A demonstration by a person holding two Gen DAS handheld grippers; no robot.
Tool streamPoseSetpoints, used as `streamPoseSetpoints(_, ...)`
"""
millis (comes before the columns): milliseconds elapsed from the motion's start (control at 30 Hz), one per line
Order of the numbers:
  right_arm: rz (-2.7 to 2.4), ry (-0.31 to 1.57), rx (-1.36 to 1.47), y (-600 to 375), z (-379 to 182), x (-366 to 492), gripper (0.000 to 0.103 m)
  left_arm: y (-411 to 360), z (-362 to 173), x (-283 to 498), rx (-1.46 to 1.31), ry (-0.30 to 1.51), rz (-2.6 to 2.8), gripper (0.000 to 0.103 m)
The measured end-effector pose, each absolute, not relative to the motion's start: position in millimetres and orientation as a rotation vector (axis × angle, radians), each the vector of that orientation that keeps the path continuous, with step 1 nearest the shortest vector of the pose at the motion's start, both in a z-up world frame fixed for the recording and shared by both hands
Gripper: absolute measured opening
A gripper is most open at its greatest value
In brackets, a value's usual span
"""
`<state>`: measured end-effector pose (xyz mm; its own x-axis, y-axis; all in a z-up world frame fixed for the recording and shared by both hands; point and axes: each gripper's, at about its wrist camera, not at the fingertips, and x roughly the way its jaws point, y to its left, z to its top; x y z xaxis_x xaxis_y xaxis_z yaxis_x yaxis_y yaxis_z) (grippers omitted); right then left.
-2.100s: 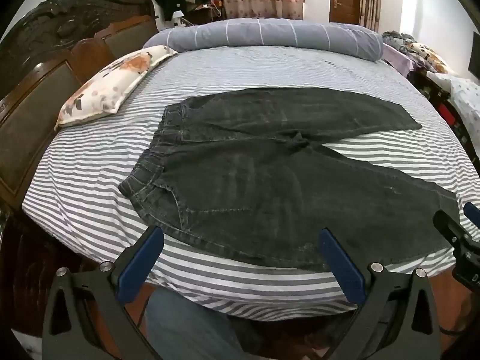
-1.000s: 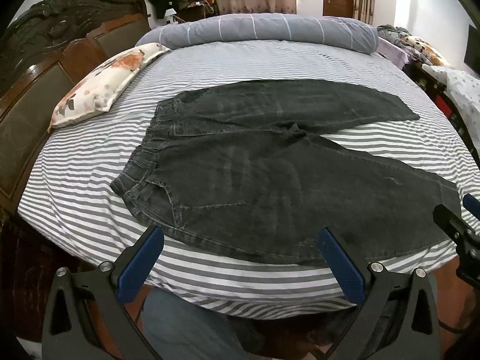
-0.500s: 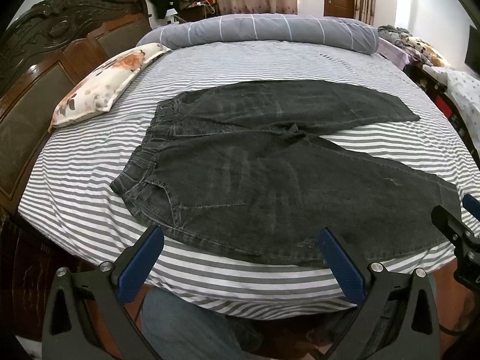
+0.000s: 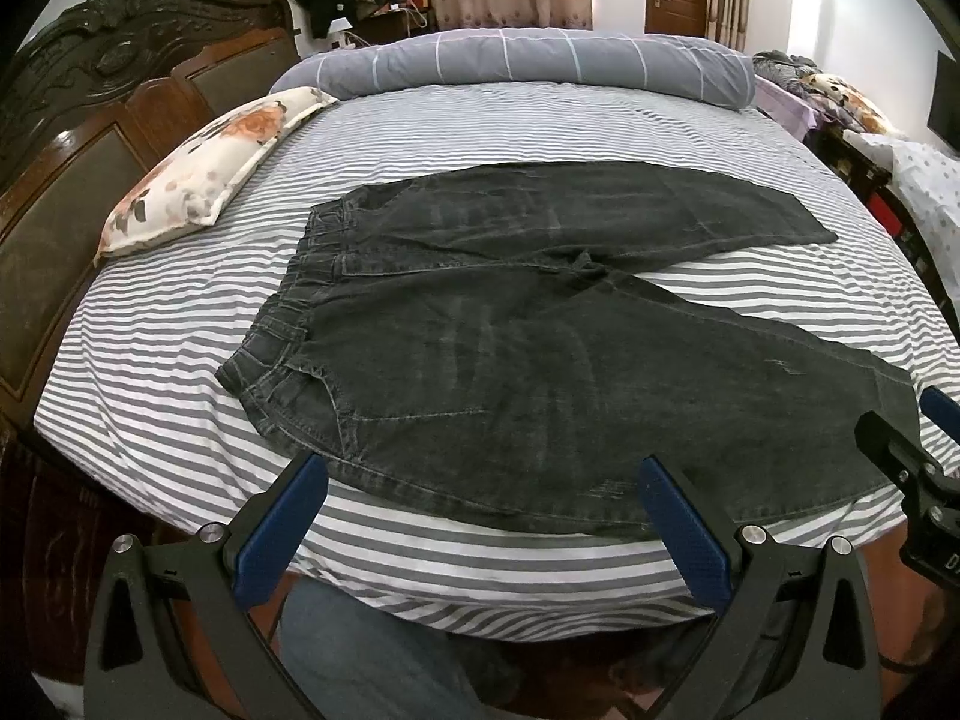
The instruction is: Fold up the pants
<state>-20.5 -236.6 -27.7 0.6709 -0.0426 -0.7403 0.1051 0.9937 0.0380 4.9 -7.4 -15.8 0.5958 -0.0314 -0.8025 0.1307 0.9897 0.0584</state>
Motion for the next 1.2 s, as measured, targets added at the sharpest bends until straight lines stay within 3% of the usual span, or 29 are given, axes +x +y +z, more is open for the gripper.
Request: streamPoseSetpoints(1200, -0.070, 0.846, 0.086, -238.0, -34.3, -15.0, 0.099, -4.2, -17.6, 11.7, 0.098, 0.931, -0.111, 0.103)
